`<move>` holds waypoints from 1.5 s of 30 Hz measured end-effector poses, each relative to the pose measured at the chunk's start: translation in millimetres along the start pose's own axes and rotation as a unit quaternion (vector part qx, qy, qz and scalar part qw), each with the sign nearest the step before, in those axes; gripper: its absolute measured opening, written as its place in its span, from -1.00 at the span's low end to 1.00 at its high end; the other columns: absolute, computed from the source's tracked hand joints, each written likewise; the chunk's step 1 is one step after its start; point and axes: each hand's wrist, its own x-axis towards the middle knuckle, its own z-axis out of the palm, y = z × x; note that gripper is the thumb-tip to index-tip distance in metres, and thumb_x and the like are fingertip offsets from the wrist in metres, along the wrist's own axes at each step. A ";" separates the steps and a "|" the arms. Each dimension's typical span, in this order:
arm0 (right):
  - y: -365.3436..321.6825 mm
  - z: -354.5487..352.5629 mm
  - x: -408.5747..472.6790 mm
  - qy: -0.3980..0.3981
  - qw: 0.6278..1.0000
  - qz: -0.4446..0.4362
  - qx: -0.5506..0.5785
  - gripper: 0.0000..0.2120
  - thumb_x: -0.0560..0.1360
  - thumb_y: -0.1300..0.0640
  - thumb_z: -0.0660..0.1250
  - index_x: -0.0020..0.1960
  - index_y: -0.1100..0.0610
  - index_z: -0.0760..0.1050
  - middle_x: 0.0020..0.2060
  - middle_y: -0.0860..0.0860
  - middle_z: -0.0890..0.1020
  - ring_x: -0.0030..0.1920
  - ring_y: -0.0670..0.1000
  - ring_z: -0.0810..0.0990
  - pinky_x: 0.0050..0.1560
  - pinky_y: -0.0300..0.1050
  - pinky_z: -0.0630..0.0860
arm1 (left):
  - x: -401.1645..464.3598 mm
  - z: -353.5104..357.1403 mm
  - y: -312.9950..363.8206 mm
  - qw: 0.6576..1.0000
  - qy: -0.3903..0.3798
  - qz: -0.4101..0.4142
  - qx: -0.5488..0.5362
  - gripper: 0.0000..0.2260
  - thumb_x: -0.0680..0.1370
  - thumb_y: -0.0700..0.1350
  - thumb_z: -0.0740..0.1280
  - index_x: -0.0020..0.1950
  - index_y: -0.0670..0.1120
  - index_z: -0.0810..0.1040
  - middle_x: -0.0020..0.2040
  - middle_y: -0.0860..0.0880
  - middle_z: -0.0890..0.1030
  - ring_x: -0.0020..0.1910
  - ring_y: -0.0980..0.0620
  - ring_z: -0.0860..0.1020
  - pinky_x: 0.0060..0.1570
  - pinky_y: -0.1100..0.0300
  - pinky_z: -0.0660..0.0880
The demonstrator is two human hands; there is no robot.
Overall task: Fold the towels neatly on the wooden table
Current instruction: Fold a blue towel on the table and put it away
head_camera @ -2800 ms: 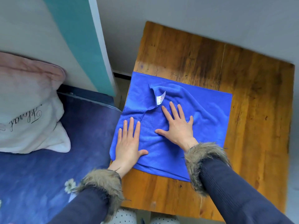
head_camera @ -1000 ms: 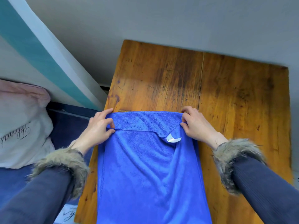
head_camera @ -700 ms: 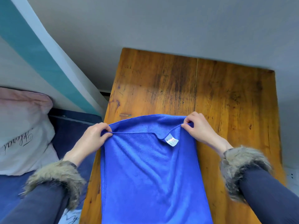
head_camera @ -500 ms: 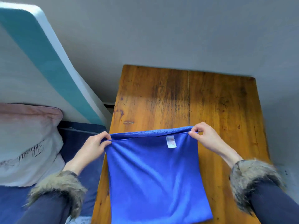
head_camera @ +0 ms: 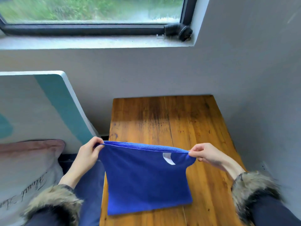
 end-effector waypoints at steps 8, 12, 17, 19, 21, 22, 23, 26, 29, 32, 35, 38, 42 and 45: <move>9.5 -25.4 -22.3 -0.079 0.979 -0.016 0.186 -0.89 0.47 0.27 0.35 -0.22 0.21 0.47 -0.25 0.08 0.61 -0.22 -0.04 0.57 -0.14 -0.20 0.47 | -13.1 9.1 41.4 0.999 0.049 0.003 -0.020 -0.78 0.56 -0.31 0.23 -0.21 -0.02 0.44 -0.25 0.04 0.55 -0.29 0.35 0.45 -0.24 0.53 0.30; 6.4 -35.1 -27.9 -0.043 0.980 -0.080 0.175 -0.86 0.37 0.26 0.44 -0.31 0.21 0.50 -0.17 0.10 0.61 -0.15 -0.01 0.58 -0.06 -0.17 0.50 | -22.5 16.0 59.5 0.997 0.068 0.001 -0.026 -0.78 0.55 -0.32 0.23 -0.20 -0.04 0.45 -0.24 0.04 0.56 -0.27 0.34 0.46 -0.23 0.53 0.31; 6.2 -46.0 -30.6 0.037 0.983 -0.137 0.117 -0.88 0.43 0.23 0.40 -0.26 0.24 0.62 0.03 0.07 0.62 0.10 0.10 0.58 0.21 0.09 0.45 | -31.2 18.1 70.4 0.995 0.093 0.001 -0.029 -0.76 0.54 -0.32 0.24 -0.21 -0.01 0.45 -0.24 0.03 0.56 -0.27 0.36 0.46 -0.23 0.52 0.31; 4.6 -48.5 -31.5 0.052 0.977 -0.145 0.147 -0.87 0.45 0.23 0.39 -0.19 0.30 0.61 0.04 0.08 0.63 0.11 0.08 0.58 0.18 0.02 0.50 | -33.1 18.5 71.5 0.994 0.103 0.002 -0.028 -0.74 0.54 -0.34 0.25 -0.22 0.01 0.45 -0.25 0.01 0.56 -0.29 0.37 0.46 -0.23 0.52 0.31; 0.8 -50.3 -32.6 0.055 0.965 -0.142 0.214 -0.86 0.47 0.28 0.35 -0.12 0.38 0.56 0.03 0.15 0.63 0.05 0.05 0.61 0.04 -0.14 0.55 | -35.2 18.5 72.7 0.994 0.107 0.001 -0.033 -0.75 0.54 -0.33 0.25 -0.22 0.00 0.45 -0.25 0.00 0.56 -0.30 0.34 0.46 -0.25 0.50 0.31; -1.6 -50.6 -33.1 0.052 0.958 -0.138 0.245 -0.88 0.47 0.30 0.34 -0.11 0.39 0.54 0.03 0.18 0.63 0.01 0.04 0.62 -0.04 -0.20 0.56 | -35.1 18.0 72.8 0.993 0.108 0.000 -0.038 -0.76 0.54 -0.33 0.26 -0.22 0.00 0.46 -0.25 0.00 0.57 -0.30 0.32 0.46 -0.25 0.50 0.31; -3.5 -50.9 -33.4 0.050 0.954 -0.132 0.264 -0.89 0.47 0.31 0.33 -0.10 0.39 0.53 0.01 0.21 0.63 -0.03 0.04 0.62 -0.09 -0.23 0.57 | -34.7 17.0 72.9 0.993 0.108 0.000 -0.045 -0.76 0.54 -0.32 0.26 -0.22 -0.01 0.47 -0.25 -0.01 0.57 -0.29 0.29 0.46 -0.25 0.49 0.32; -9.6 -53.6 -34.1 0.026 0.957 -0.111 0.268 -0.90 0.47 0.32 0.33 -0.08 0.37 0.54 -0.02 0.22 0.65 -0.04 0.05 0.62 -0.08 -0.19 0.55 | -29.7 11.1 72.3 0.992 0.104 0.002 -0.067 -0.79 0.54 -0.30 0.28 -0.21 -0.02 0.50 -0.23 -0.03 0.59 -0.29 0.19 0.47 -0.24 0.46 0.35; -14.4 -61.4 -35.4 -0.030 0.963 -0.073 0.259 -0.95 0.47 0.31 0.32 -0.16 0.30 0.53 -0.13 0.19 0.65 -0.09 0.06 0.59 -0.03 -0.11 0.50 | -22.9 3.9 72.8 0.992 0.102 0.008 -0.079 -0.80 0.53 -0.30 0.30 -0.22 -0.03 0.52 -0.23 -0.05 0.61 -0.25 0.04 0.50 -0.24 0.44 0.38; -20.6 -67.3 -36.3 -0.057 0.970 -0.047 0.233 -0.91 0.46 0.29 0.34 -0.21 0.23 0.48 -0.18 0.15 0.63 -0.13 0.05 0.56 -0.08 -0.13 0.48 | -14.3 -2.7 73.3 0.992 0.096 0.011 -0.083 -0.80 0.51 -0.32 0.32 -0.23 -0.04 0.53 -0.23 -0.07 0.61 -0.24 0.00 0.52 -0.26 0.46 0.39; -27.1 -70.0 -36.4 -0.045 0.971 -0.062 0.225 -0.86 0.46 0.30 0.34 -0.25 0.20 0.46 -0.23 0.13 0.63 -0.17 0.03 0.57 -0.10 -0.14 0.49 | -5.7 -7.3 74.0 0.992 0.090 0.012 -0.083 -0.77 0.49 -0.34 0.33 -0.25 -0.03 0.54 -0.23 -0.08 0.61 -0.21 -0.04 0.53 -0.25 0.47 0.39; -37.0 -73.7 -38.4 -0.003 0.975 -0.101 0.197 -0.85 0.47 0.31 0.33 -0.26 0.21 0.46 -0.27 0.10 0.63 -0.19 0.01 0.58 -0.16 -0.16 0.52 | 1.9 -10.0 76.4 0.993 0.080 0.011 -0.085 -0.76 0.49 -0.35 0.33 -0.26 -0.02 0.55 -0.24 -0.06 0.62 -0.22 -0.03 0.53 -0.25 0.48 0.39; -45.5 -82.5 -37.2 0.104 0.977 -0.162 0.089 -0.88 0.45 0.25 0.39 -0.24 0.25 0.51 -0.25 0.12 0.63 -0.15 0.04 0.58 -0.07 -0.03 0.53 | 9.9 -14.0 84.5 0.993 0.066 0.009 -0.094 -0.77 0.48 -0.35 0.34 -0.25 -0.04 0.57 -0.24 -0.05 0.63 -0.23 -0.01 0.55 -0.26 0.51 0.40; -51.3 -88.7 -36.6 0.176 0.965 -0.195 0.017 -0.88 0.43 0.19 0.43 -0.25 0.21 0.56 -0.28 0.08 0.64 -0.20 0.03 0.56 -0.12 -0.01 0.48 | 14.4 -17.2 91.0 0.994 0.063 0.015 -0.091 -0.78 0.47 -0.35 0.36 -0.25 -0.04 0.58 -0.24 -0.04 0.64 -0.23 0.02 0.57 -0.27 0.53 0.42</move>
